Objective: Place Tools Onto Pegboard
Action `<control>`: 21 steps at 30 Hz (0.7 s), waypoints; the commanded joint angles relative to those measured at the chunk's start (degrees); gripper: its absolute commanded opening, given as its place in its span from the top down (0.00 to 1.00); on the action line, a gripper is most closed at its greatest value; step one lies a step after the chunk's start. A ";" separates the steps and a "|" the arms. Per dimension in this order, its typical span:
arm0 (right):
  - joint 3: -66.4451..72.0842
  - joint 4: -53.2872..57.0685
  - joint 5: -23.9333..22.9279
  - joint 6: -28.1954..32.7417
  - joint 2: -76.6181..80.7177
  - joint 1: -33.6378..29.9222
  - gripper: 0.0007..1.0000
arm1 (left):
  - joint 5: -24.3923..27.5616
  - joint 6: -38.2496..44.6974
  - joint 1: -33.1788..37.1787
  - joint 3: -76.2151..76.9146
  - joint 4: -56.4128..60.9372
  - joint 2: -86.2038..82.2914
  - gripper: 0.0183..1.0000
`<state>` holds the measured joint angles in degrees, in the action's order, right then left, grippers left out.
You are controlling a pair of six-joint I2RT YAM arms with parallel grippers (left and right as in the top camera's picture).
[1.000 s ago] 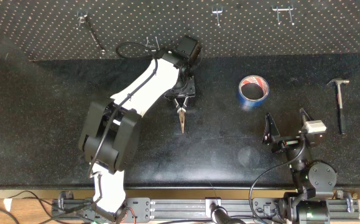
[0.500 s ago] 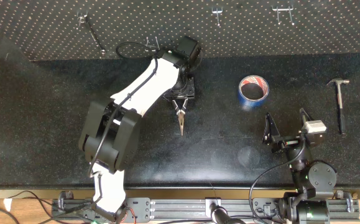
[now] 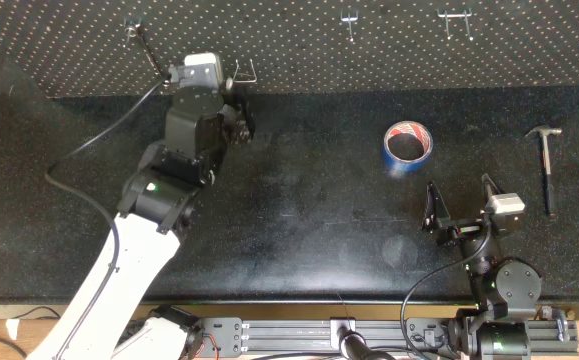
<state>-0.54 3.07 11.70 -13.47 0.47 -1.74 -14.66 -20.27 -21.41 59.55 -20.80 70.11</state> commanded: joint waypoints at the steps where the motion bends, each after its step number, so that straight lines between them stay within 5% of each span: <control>1: 0.26 0.13 -0.13 -0.87 -0.39 0.44 0.02 | -1.25 9.64 0.02 0.24 16.33 5.01 0.99; 6: 0.26 0.11 -0.13 -0.87 -0.39 0.44 0.02 | -1.92 15.45 0.04 0.24 24.50 10.12 0.99; 10: 0.26 0.13 -0.13 -0.87 -0.39 0.44 0.02 | -6.01 15.45 0.09 0.24 25.62 10.32 0.99; 21: 0.26 0.13 -0.13 -0.87 -0.39 0.44 0.02 | -6.12 15.41 1.27 0.24 29.31 15.69 0.99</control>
<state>-0.54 3.07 11.68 -13.47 0.47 -1.74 -19.49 -5.76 -20.38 59.05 7.01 84.55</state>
